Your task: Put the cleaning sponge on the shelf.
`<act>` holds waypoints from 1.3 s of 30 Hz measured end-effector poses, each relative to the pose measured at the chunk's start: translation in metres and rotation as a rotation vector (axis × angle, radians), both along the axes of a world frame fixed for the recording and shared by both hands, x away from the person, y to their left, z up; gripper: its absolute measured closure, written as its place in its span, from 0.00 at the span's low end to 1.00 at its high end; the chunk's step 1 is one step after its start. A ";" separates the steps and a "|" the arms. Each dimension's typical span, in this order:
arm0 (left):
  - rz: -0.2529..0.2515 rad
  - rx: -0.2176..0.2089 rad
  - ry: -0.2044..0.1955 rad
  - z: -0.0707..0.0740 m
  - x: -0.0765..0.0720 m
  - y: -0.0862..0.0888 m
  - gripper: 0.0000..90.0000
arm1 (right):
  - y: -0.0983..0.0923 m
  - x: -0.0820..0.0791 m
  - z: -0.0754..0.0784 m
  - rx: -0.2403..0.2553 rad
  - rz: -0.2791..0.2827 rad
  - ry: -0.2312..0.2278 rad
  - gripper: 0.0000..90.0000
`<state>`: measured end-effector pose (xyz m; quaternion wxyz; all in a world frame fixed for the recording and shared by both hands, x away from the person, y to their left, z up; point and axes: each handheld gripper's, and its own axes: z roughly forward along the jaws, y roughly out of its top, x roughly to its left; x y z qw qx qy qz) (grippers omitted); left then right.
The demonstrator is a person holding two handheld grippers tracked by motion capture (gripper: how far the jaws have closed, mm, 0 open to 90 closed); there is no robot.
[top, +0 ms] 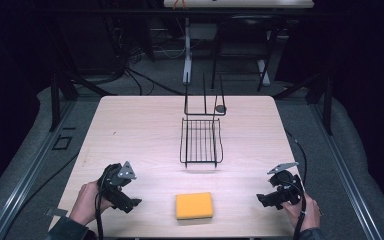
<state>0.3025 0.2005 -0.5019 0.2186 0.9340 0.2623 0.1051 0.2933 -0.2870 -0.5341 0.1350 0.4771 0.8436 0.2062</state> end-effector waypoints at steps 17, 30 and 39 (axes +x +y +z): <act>-0.130 0.008 0.005 0.011 0.000 -0.037 0.00 | 0.002 0.008 -0.006 -0.015 0.028 0.037 0.04; -0.241 0.022 0.012 0.016 0.000 -0.074 0.00 | 0.003 0.008 -0.008 -0.017 0.031 0.037 0.04; -0.320 0.054 0.032 0.011 0.001 -0.103 0.00 | 0.002 0.009 -0.008 -0.019 0.035 0.049 0.05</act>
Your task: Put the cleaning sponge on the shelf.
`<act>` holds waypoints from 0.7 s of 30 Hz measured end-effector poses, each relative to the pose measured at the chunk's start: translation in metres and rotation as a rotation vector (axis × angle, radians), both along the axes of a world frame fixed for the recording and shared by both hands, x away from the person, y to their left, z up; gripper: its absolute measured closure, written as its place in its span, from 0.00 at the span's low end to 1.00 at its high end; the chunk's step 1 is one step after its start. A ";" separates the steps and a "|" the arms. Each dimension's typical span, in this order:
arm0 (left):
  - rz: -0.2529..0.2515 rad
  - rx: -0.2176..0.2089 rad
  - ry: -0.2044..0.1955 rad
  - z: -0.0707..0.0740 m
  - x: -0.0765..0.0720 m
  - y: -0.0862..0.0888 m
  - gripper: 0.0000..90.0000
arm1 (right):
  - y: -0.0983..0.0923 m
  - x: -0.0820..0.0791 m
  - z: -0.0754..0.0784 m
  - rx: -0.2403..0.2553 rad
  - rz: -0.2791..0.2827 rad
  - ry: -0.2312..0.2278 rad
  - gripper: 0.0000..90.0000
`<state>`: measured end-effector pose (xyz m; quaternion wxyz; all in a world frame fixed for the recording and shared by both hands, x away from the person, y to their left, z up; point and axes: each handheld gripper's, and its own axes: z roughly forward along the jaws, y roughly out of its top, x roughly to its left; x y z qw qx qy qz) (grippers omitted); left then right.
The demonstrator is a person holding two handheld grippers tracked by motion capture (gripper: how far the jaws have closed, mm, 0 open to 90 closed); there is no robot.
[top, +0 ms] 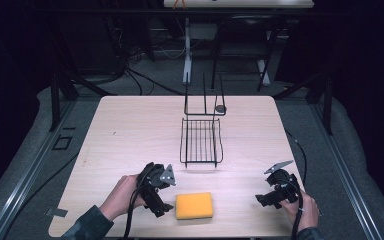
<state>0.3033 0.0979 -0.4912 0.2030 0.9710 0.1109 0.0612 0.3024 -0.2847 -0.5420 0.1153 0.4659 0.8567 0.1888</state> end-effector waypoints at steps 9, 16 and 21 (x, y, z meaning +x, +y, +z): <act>-0.086 0.046 0.029 -0.010 -0.001 -0.027 0.00 | 0.000 0.000 0.000 0.003 0.006 0.005 0.05; -0.138 0.065 0.038 -0.018 -0.002 -0.044 0.00 | 0.001 -0.001 -0.001 -0.005 0.008 0.008 0.05; -0.149 0.071 0.044 -0.023 -0.002 -0.052 0.00 | 0.001 0.000 -0.001 -0.003 0.006 0.008 0.05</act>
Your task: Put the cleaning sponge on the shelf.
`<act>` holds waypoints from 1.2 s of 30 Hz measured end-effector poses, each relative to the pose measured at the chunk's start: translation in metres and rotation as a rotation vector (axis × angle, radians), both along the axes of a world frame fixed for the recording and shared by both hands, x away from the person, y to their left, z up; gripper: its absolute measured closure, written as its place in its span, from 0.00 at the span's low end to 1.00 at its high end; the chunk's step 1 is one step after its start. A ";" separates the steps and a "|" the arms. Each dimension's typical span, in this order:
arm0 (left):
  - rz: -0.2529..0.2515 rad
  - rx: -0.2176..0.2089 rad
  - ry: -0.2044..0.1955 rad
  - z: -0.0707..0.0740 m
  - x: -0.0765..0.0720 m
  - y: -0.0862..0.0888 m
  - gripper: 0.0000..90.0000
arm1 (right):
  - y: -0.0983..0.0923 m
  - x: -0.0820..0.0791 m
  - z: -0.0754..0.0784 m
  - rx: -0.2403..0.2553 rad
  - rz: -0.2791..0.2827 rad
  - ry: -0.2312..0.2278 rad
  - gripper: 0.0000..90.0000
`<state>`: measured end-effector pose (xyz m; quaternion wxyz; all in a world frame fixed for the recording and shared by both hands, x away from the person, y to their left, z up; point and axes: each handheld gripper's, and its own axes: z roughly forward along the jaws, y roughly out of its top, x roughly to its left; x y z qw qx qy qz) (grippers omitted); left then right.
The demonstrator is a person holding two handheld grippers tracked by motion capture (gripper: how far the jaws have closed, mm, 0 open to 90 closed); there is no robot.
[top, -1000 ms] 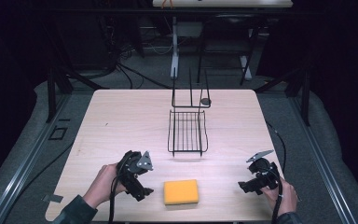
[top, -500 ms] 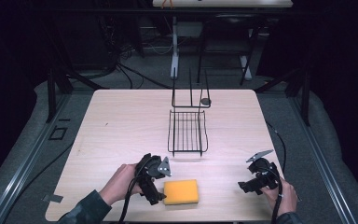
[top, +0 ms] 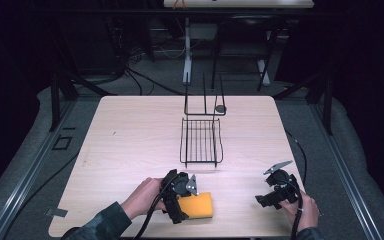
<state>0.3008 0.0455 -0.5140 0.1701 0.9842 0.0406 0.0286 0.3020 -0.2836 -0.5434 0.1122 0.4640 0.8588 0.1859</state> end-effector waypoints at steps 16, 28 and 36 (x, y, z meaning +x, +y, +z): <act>-0.022 0.039 -0.011 -0.012 -0.004 -0.012 0.11 | 0.000 0.000 0.000 -0.003 0.004 0.012 0.05; -0.013 0.016 -0.014 -0.013 -0.005 -0.010 0.29 | 0.000 0.000 0.000 -0.004 0.006 0.020 0.06; -0.013 -0.006 -0.020 -0.007 -0.005 -0.006 0.31 | 0.000 0.000 0.000 -0.005 0.010 0.023 0.06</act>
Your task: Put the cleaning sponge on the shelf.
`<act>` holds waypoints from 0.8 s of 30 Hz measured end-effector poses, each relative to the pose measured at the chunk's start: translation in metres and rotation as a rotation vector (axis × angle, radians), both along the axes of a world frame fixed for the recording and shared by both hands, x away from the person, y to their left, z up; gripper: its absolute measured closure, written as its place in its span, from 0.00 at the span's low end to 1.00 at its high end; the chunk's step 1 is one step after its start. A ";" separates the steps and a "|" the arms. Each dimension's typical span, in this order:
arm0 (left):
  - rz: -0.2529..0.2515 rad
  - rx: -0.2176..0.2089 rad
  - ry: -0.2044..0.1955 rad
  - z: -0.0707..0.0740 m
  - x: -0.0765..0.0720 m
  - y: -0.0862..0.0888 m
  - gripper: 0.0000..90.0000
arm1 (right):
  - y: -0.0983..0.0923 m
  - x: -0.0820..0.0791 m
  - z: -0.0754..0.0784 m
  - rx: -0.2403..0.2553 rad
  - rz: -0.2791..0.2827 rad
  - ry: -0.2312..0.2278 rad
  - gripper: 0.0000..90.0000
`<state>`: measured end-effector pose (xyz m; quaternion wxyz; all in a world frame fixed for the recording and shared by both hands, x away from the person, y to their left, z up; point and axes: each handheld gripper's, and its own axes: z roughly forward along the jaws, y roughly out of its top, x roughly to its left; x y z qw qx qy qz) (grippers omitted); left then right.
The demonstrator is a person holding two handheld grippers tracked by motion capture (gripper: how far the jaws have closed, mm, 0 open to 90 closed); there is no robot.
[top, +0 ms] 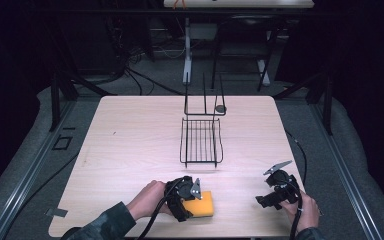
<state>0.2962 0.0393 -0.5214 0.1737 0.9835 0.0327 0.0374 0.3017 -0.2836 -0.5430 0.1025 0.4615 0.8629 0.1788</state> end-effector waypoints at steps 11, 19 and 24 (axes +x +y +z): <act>0.011 -0.019 -0.015 0.008 0.001 0.005 0.33 | 0.000 0.000 -0.001 0.001 -0.002 -0.001 0.06; 0.024 -0.039 -0.022 0.015 0.003 0.011 0.34 | 0.000 0.000 0.000 0.001 -0.001 0.003 0.06; 0.031 -0.050 -0.028 0.020 0.005 0.015 0.34 | 0.000 0.000 0.000 0.005 -0.003 0.002 0.06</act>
